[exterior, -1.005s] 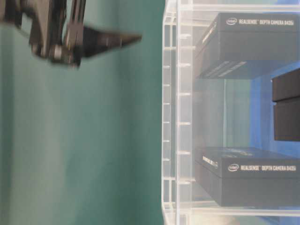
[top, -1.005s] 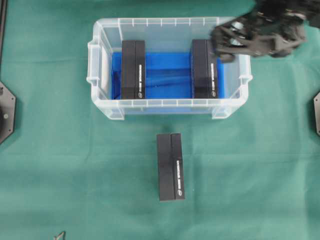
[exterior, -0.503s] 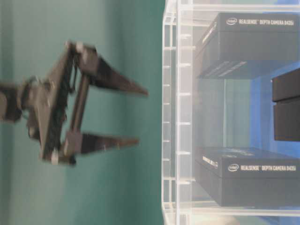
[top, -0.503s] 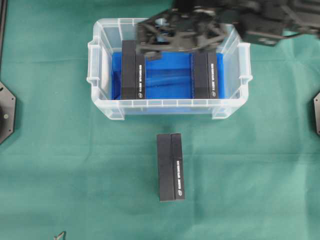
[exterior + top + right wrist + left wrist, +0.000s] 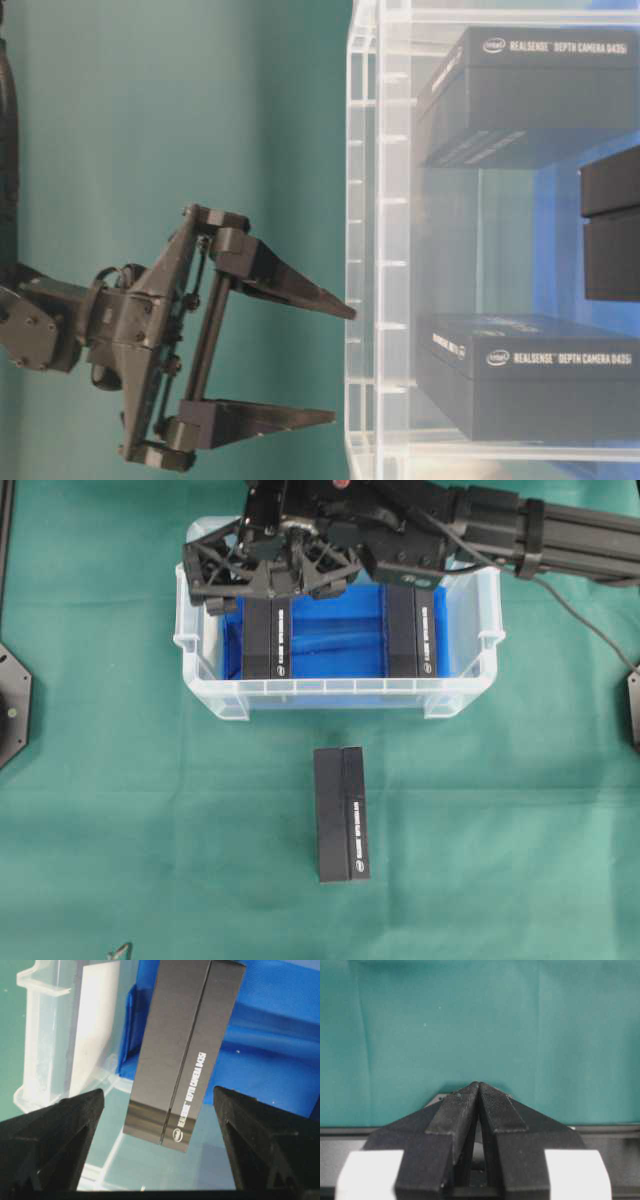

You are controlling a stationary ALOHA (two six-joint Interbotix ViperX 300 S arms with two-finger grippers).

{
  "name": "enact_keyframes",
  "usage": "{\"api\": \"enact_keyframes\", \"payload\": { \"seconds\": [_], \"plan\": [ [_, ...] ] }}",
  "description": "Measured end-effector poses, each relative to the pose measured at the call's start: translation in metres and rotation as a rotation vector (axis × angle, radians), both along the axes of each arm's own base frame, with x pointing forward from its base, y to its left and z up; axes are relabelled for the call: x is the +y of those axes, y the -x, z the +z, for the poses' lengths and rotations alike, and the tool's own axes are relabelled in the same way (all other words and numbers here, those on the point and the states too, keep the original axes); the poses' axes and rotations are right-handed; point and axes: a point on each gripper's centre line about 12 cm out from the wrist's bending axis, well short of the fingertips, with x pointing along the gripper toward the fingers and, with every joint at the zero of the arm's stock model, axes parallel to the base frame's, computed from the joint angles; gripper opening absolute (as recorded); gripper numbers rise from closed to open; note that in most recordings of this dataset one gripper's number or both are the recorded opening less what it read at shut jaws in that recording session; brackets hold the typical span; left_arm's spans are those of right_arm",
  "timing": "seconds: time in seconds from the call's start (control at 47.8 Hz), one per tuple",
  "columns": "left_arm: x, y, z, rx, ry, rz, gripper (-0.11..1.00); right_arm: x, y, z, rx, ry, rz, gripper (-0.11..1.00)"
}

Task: Take the box out of the case with the right arm.
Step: 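Lower the right gripper around the left black box and close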

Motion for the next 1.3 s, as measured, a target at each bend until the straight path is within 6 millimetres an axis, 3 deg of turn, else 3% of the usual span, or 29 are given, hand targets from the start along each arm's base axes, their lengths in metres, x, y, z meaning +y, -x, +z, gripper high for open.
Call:
{"api": "enact_keyframes", "payload": {
  "seconds": [1.298],
  "plan": [
    [0.0002,0.0000,0.0005,-0.002,0.000,0.002,0.00,0.0004,0.0015,-0.0005,0.016,-0.004,-0.001,0.89]
  ]
}}
